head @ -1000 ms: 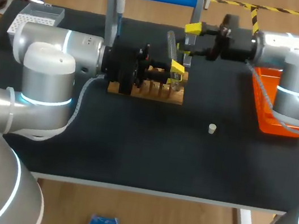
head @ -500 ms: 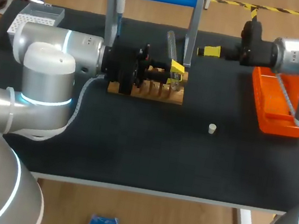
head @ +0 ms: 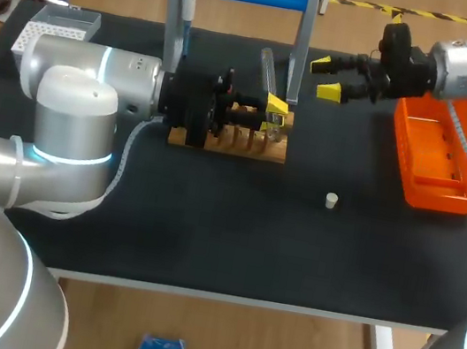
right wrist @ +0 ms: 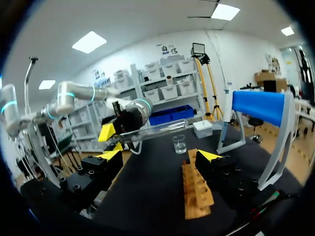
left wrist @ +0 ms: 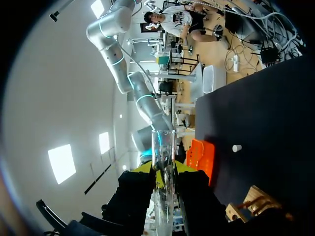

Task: Invert the test tube, pick up the pipette, mount the tip to pipette, aspirate from beaker and dispense into the tube, eject the tip, return the pipette, and cap with the stopper.

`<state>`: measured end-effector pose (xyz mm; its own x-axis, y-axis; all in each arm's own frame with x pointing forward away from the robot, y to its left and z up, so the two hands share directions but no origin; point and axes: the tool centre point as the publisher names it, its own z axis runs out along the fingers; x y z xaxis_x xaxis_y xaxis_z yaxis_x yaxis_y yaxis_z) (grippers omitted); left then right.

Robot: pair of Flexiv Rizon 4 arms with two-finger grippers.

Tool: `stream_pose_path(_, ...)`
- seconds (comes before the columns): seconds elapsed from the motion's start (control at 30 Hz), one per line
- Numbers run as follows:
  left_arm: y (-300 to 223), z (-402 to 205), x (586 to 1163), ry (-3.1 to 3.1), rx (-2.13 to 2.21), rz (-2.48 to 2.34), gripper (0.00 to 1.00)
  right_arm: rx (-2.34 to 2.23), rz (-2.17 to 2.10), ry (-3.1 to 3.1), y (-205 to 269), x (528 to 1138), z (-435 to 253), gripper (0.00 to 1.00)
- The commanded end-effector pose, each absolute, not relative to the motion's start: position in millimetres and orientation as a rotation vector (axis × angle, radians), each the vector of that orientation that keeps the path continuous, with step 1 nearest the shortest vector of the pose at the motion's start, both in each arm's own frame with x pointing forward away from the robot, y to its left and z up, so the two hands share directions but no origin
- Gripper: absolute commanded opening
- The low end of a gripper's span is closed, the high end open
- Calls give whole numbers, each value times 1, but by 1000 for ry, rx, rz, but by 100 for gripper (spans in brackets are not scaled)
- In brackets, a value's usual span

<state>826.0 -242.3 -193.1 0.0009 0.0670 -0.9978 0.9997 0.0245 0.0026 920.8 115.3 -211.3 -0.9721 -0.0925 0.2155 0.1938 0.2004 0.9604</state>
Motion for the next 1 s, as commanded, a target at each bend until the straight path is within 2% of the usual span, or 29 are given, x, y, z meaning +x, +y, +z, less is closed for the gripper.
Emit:
stream_pose_path(0.03,-243,-194,825,1266,1237,-1153,0,233,-1923,-2467,108,920,-218,100)
stream_pose_path(0.43,-243,-194,825,1266,1237,-1153,0,463,-1810,-2542,101,906,-255,100)
stream_pose_path(1.0,-243,-194,825,1266,1237,-1153,0,281,-1727,-2640,95,922,-287,100)
